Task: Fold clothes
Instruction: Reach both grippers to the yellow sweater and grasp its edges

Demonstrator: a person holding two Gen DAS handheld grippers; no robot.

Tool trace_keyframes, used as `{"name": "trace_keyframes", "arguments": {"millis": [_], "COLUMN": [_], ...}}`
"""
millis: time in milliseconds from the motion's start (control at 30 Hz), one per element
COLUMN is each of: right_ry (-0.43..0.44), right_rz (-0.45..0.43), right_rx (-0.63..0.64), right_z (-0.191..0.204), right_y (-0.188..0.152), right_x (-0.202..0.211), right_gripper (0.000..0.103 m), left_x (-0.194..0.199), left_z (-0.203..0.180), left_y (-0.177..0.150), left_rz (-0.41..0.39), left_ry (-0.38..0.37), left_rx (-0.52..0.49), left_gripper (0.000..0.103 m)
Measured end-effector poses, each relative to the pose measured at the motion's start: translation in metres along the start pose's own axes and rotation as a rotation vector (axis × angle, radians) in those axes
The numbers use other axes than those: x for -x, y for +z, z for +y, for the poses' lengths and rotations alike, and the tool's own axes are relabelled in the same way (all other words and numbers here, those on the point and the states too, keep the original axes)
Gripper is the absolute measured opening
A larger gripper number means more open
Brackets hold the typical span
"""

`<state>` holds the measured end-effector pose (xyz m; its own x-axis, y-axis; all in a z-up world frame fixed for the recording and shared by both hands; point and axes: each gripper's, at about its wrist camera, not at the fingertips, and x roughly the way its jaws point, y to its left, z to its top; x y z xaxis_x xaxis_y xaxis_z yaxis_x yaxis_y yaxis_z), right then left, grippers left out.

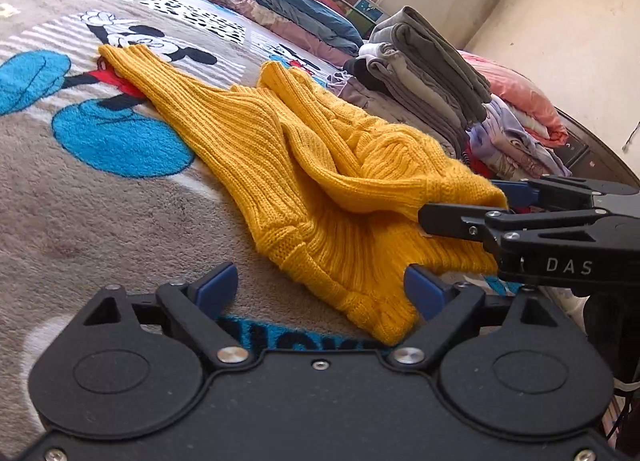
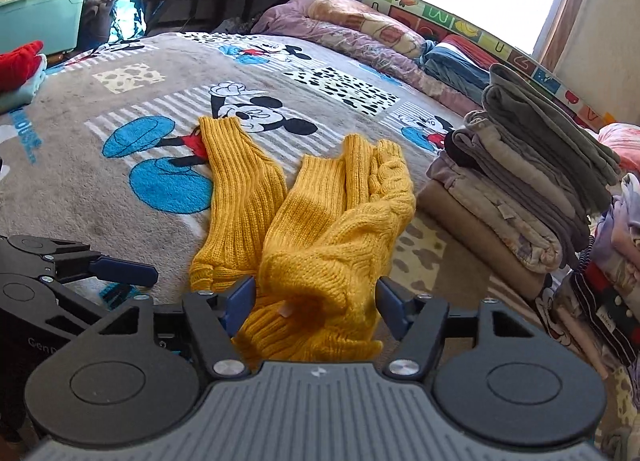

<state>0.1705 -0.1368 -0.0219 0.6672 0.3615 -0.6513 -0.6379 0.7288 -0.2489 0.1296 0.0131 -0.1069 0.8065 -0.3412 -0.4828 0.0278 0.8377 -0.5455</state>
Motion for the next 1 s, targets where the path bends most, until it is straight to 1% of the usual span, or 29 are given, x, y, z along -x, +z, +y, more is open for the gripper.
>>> {"name": "trace_keyframes", "arguments": {"millis": [133,300,367,400,467,500,600,667,700,767,800,833,900,1000], "right_ry": [0.013,0.000,-0.004,0.000,0.022,0.037,0.091,0.144,0.171,0.221,0.238,0.245,0.267,0.308], "right_rz": [0.028,0.037,0.039,0.039,0.036,0.037,0.046,0.043,0.039,0.030,0.024,0.013,-0.022,-0.065], "right_rx": [-0.015,-0.100,-0.144,-0.179,-0.272,-0.328,-0.523,-0.681,-0.758,-0.898,-0.948,-0.973,-1.017,-1.081], "right_z": [-0.013,-0.041,-0.054,-0.061,-0.077,-0.086,-0.113,-0.128,-0.133,-0.139,-0.139,-0.136,-0.130,-0.124], "right_y": [0.000,-0.008,-0.013,-0.017,-0.027,-0.034,-0.060,-0.083,-0.094,-0.116,-0.125,-0.130,-0.136,-0.140], "right_x": [-0.010,-0.017,-0.019,-0.021,-0.023,-0.026,-0.037,-0.045,-0.048,-0.055,-0.057,-0.057,-0.054,-0.050], "right_gripper": [0.056,0.050,0.047,0.047,0.047,0.047,0.047,0.047,0.047,0.044,0.044,0.043,0.041,0.035], "left_x": [-0.008,-0.018,-0.022,-0.024,-0.027,-0.027,-0.028,-0.029,-0.029,-0.031,-0.032,-0.032,-0.033,-0.025], "left_z": [0.005,0.008,0.006,0.005,0.005,0.005,0.007,0.009,0.010,0.012,0.014,0.017,0.021,0.020], "left_y": [0.004,0.010,0.011,0.011,0.011,0.011,0.011,0.012,0.012,0.012,0.013,0.014,0.015,0.018], "left_rz": [-0.012,-0.010,-0.012,-0.013,-0.015,-0.016,-0.016,-0.016,-0.014,-0.009,-0.005,0.002,0.003,-0.024], "left_ry": [0.003,-0.005,-0.004,-0.003,0.000,-0.002,-0.003,-0.006,-0.009,-0.016,-0.021,-0.027,-0.041,-0.042], "left_rx": [0.054,0.099,0.093,0.091,0.089,0.092,0.106,0.114,0.117,0.127,0.135,0.148,0.171,0.165], "left_gripper": [0.076,0.075,0.074,0.072,0.069,0.065,0.059,0.055,0.051,0.041,0.029,0.020,0.015,0.012]}}
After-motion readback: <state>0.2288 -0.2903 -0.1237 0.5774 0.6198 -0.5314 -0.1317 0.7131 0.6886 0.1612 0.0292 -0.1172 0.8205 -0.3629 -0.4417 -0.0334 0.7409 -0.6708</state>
